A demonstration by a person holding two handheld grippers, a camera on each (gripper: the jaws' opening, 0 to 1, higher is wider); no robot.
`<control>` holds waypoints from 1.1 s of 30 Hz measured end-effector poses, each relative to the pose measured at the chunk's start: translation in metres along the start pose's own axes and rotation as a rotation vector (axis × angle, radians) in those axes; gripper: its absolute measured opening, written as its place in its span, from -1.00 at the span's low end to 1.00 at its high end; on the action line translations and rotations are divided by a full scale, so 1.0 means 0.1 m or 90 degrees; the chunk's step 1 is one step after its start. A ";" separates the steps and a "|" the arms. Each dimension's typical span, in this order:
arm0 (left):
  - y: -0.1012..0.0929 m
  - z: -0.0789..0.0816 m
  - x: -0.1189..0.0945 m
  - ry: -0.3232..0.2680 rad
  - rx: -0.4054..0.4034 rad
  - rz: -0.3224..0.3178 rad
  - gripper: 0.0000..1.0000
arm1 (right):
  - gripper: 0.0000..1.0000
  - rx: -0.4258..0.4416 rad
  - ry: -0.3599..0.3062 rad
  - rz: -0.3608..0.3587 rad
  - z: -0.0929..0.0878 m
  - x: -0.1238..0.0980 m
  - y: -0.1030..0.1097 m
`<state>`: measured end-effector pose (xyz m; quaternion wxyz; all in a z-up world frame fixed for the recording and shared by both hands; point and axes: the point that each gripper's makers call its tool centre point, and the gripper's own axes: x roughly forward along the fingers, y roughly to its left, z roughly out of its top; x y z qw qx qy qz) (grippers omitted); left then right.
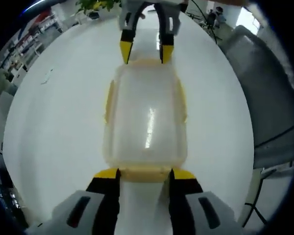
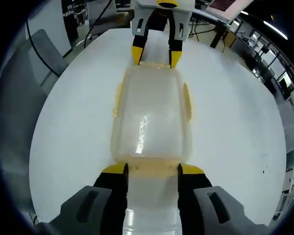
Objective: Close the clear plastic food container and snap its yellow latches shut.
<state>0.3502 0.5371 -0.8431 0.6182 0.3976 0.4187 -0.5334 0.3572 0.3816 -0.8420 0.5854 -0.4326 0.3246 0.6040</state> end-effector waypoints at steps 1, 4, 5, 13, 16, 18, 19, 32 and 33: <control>0.00 -0.01 0.00 -0.003 -0.001 -0.002 -0.33 | -0.27 -0.001 -0.002 0.001 0.00 0.00 0.00; 0.01 -0.01 -0.01 -0.016 0.002 -0.006 -0.33 | -0.28 -0.001 -0.003 0.001 0.00 0.00 -0.01; 0.01 -0.01 -0.01 -0.019 0.003 -0.007 -0.34 | -0.28 -0.001 -0.001 0.001 0.00 0.00 -0.01; 0.03 0.00 0.00 0.003 0.000 -0.006 -0.33 | -0.28 0.005 0.006 -0.001 0.00 0.00 -0.01; 0.02 0.00 -0.01 0.012 0.001 0.000 -0.33 | -0.28 0.058 0.008 0.014 -0.02 0.01 0.04; 0.02 -0.01 -0.01 0.013 0.001 0.003 -0.33 | -0.27 0.035 0.007 0.012 -0.02 0.01 0.01; 0.01 -0.01 -0.01 0.012 0.002 0.004 -0.33 | -0.27 0.035 0.007 0.012 -0.02 0.01 0.01; 0.01 -0.01 -0.01 0.009 0.012 -0.013 -0.35 | -0.29 0.041 0.003 0.024 -0.01 0.01 0.04; 0.00 -0.02 -0.01 0.008 0.011 -0.013 -0.35 | -0.29 0.044 0.001 0.025 -0.01 0.01 0.04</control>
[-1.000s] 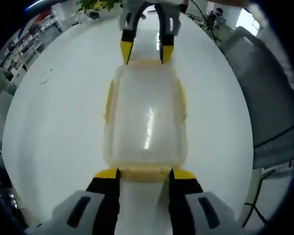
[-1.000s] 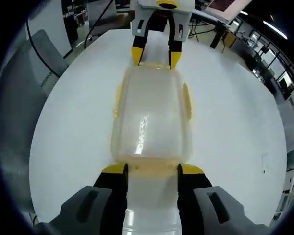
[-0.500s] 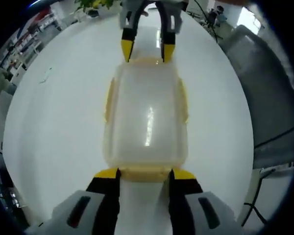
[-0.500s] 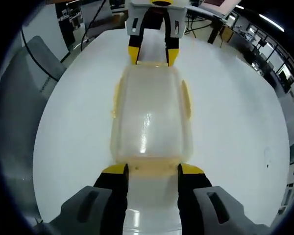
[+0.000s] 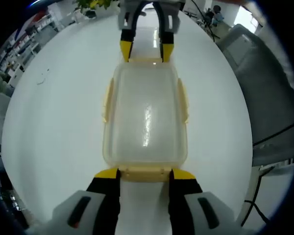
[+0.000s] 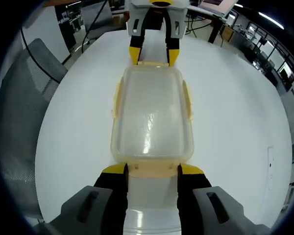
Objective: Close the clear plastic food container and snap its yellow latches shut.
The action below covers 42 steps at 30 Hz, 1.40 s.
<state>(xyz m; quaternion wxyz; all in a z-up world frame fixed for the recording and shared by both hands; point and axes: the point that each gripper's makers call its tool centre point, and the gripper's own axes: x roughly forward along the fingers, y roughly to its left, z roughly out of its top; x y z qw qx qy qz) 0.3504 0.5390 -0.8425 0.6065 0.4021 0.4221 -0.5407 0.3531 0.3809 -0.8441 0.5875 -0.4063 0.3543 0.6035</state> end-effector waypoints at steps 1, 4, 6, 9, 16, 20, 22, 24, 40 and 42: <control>0.00 0.00 0.00 0.000 -0.002 0.000 -0.34 | -0.28 0.002 0.000 0.002 0.00 0.00 0.00; 0.00 0.00 0.00 0.002 -0.003 0.001 -0.34 | -0.27 0.008 0.003 0.008 0.00 0.01 0.00; 0.00 -0.01 0.00 0.001 -0.003 0.000 -0.33 | -0.26 0.012 0.003 0.012 0.00 0.01 0.00; 0.00 -0.01 0.00 0.001 0.000 0.000 -0.33 | -0.25 0.015 0.004 0.019 0.00 0.02 0.01; -0.01 -0.01 0.00 0.006 0.007 -0.003 -0.33 | -0.27 0.008 0.018 0.023 0.00 0.02 0.01; -0.01 -0.02 0.00 0.003 0.007 -0.005 -0.33 | -0.28 0.009 0.017 0.023 0.00 0.02 0.01; -0.01 -0.02 -0.01 0.003 0.004 -0.003 -0.33 | -0.29 0.008 0.021 0.023 0.00 0.02 0.02; -0.02 -0.02 -0.01 0.001 0.000 -0.001 -0.33 | -0.29 0.010 0.021 0.023 0.00 0.02 0.02; -0.08 0.02 -0.05 0.002 0.015 -0.004 -0.34 | -0.29 0.026 0.034 0.021 -0.01 -0.03 0.13; -0.09 0.02 -0.06 0.004 0.016 -0.005 -0.34 | -0.29 0.027 0.032 0.024 0.00 -0.03 0.14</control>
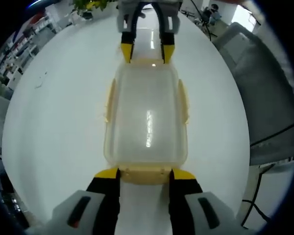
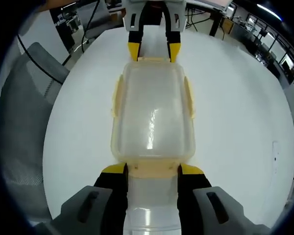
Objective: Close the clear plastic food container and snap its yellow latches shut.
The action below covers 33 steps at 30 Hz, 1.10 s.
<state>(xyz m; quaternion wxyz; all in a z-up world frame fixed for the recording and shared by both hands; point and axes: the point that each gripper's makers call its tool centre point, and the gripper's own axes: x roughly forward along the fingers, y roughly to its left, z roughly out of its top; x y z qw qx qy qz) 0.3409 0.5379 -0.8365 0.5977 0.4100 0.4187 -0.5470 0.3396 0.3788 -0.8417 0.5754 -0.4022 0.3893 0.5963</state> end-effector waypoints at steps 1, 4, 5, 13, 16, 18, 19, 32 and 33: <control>0.00 0.00 0.00 0.002 0.001 0.000 -0.34 | -0.29 -0.002 -0.002 0.000 0.01 -0.01 0.00; 0.03 -0.02 -0.05 0.003 0.001 0.005 -0.34 | -0.29 -0.003 -0.010 -0.003 0.06 -0.05 -0.02; 0.04 -0.02 -0.06 0.003 0.001 0.007 -0.34 | -0.29 -0.001 -0.012 -0.002 0.07 -0.06 -0.03; 0.07 -0.02 -0.18 0.006 -0.004 0.020 -0.34 | -0.30 -0.010 -0.030 -0.005 0.13 -0.14 -0.04; 0.06 -0.03 -0.19 0.015 -0.003 0.026 -0.34 | -0.30 -0.014 -0.037 -0.007 0.17 -0.17 -0.02; 0.04 -0.02 -0.22 0.016 -0.004 0.027 -0.34 | -0.30 -0.017 -0.038 -0.006 0.18 -0.19 -0.01; 0.03 -0.02 -0.23 0.016 -0.006 0.028 -0.34 | -0.30 -0.018 -0.040 -0.007 0.18 -0.21 -0.01; 0.00 0.12 -0.51 0.017 -0.007 0.050 -0.34 | -0.30 -0.032 -0.061 -0.022 0.26 -0.52 0.00; -0.01 0.14 -0.53 0.018 -0.007 0.051 -0.34 | -0.30 -0.033 -0.063 -0.023 0.26 -0.55 0.01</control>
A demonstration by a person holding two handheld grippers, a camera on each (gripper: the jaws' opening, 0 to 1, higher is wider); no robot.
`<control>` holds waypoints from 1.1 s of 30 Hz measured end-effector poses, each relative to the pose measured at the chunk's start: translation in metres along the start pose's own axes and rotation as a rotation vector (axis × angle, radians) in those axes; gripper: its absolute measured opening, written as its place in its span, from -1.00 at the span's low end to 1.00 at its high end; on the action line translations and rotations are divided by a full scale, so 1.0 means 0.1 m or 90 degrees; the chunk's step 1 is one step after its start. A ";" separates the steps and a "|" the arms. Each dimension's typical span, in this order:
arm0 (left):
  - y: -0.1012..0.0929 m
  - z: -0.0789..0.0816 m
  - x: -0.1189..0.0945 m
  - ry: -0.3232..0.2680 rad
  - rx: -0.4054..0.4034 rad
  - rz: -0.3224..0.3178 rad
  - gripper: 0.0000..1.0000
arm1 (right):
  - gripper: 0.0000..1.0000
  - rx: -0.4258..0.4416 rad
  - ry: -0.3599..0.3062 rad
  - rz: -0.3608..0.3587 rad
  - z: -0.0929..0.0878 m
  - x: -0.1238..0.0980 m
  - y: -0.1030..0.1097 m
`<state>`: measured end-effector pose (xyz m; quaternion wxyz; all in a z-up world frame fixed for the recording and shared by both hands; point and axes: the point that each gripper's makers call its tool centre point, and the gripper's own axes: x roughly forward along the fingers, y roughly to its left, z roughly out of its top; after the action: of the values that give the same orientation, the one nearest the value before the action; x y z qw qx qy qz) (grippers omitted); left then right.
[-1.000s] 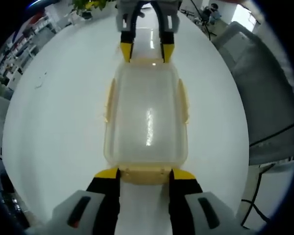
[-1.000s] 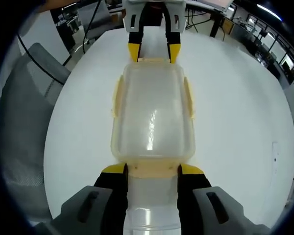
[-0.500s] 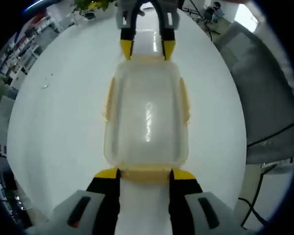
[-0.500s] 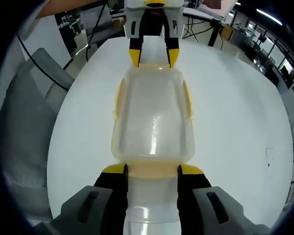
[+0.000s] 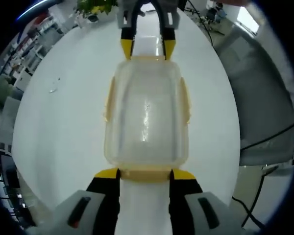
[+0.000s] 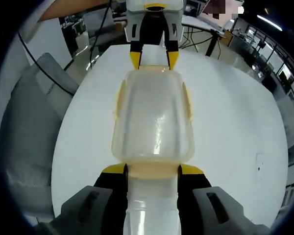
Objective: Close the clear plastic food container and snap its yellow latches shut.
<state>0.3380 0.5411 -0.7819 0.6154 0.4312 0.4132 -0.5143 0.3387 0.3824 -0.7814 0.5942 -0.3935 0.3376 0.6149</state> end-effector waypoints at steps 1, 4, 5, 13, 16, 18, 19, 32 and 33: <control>0.00 0.01 -0.01 0.000 0.000 0.001 -0.34 | -0.30 -0.001 0.000 -0.001 0.00 -0.02 0.00; -0.01 0.05 -0.05 -0.001 -0.001 0.004 -0.34 | -0.30 -0.002 -0.001 -0.002 -0.01 -0.07 0.00; -0.01 0.07 -0.07 -0.002 -0.001 0.005 -0.34 | -0.30 -0.003 -0.001 -0.003 -0.02 -0.08 0.00; -0.03 0.21 -0.12 -0.003 0.004 0.011 -0.34 | -0.29 -0.004 -0.001 -0.007 -0.07 -0.20 0.02; -0.04 0.27 -0.13 -0.009 0.003 0.012 -0.34 | -0.29 -0.005 0.001 -0.008 -0.13 -0.25 0.02; -0.04 0.32 -0.13 -0.013 0.003 0.011 -0.34 | -0.29 -0.004 0.002 -0.007 -0.16 -0.29 0.03; -0.04 0.33 -0.12 -0.014 0.004 0.011 -0.34 | -0.29 -0.003 0.003 -0.007 -0.18 -0.30 0.03; -0.04 0.81 -0.06 -0.036 0.016 0.009 -0.34 | -0.29 0.006 0.016 -0.016 -0.56 -0.56 0.05; -0.03 0.84 -0.05 -0.037 0.017 0.009 -0.34 | -0.29 0.007 0.017 -0.017 -0.59 -0.58 0.05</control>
<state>0.3400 0.4623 -0.7534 0.6254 0.4271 0.3850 -0.5275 0.3381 0.3026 -0.7576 0.5998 -0.4032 0.3436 0.5996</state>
